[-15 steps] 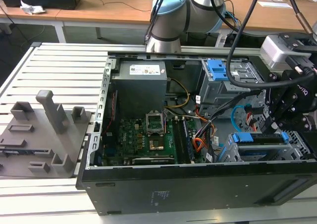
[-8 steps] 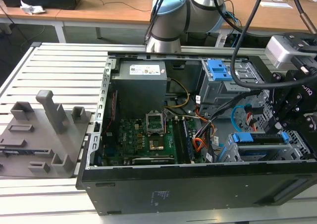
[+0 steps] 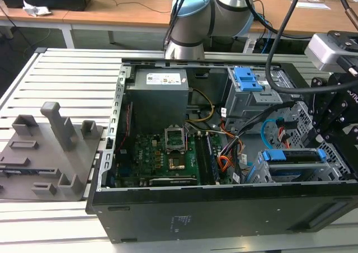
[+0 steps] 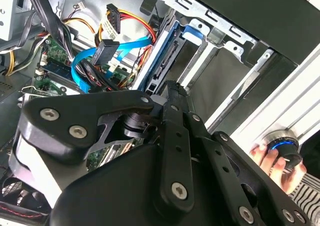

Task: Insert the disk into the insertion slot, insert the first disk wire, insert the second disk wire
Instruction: 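Insert the first disk wire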

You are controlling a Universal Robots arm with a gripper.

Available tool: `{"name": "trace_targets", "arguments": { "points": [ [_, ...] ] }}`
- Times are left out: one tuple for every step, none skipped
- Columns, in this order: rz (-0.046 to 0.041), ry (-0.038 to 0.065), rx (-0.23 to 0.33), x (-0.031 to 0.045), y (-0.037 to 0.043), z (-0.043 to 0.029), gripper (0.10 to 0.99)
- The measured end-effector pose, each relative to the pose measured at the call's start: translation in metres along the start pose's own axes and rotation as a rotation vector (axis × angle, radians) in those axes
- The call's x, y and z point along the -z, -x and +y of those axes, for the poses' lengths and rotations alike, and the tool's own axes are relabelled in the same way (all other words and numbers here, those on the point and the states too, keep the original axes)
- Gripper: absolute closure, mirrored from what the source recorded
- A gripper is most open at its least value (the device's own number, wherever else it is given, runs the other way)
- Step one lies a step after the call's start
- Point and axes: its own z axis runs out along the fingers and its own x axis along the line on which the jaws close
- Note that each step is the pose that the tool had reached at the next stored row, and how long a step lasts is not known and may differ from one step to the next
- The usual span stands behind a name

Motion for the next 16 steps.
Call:
{"name": "trace_targets", "arguments": {
  "points": [
    [0.0002, 0.000, 0.000, 0.0001, 0.0000, 0.0000, 0.980],
    [0.0002, 0.000, 0.000, 0.0001, 0.0000, 0.0000, 0.980],
    [0.0001, 0.000, 0.000, 0.0001, 0.0000, 0.0000, 0.980],
    [0.0002, 0.000, 0.000, 0.0002, 0.0000, 0.0000, 0.980],
    [0.0002, 0.000, 0.000, 0.0003, 0.0000, 0.0000, 0.980],
    [0.0002, 0.000, 0.000, 0.0003, 0.0000, 0.0000, 0.980],
    [0.0001, 0.000, 0.000, 0.0003, 0.0000, 0.0000, 0.973],
    [0.0002, 0.000, 0.000, 0.0004, 0.0000, 0.0000, 0.918],
    [0.0002, 0.000, 0.000, 0.0004, 0.0000, 0.0000, 0.851],
    [0.0002, 0.000, 0.000, 0.0004, 0.0000, 0.0000, 0.792],
    [0.0002, 0.000, 0.000, 0.0004, 0.0000, 0.0000, 0.792],
    [0.0002, 0.000, 0.000, 0.0004, 0.0000, 0.0000, 0.725],
    [0.0002, 0.000, 0.000, 0.0005, 0.0000, 0.0000, 0.725],
    [0.0005, 0.000, 0.000, 0.0006, 0.0019, 0.0001, 0.725],
    [0.0009, 0.000, 0.000, 0.0006, 0.0094, 0.0002, 0.725],
    [0.0010, 0.000, 0.000, 0.0005, 0.0157, 0.0003, 0.725]
  ]
}}
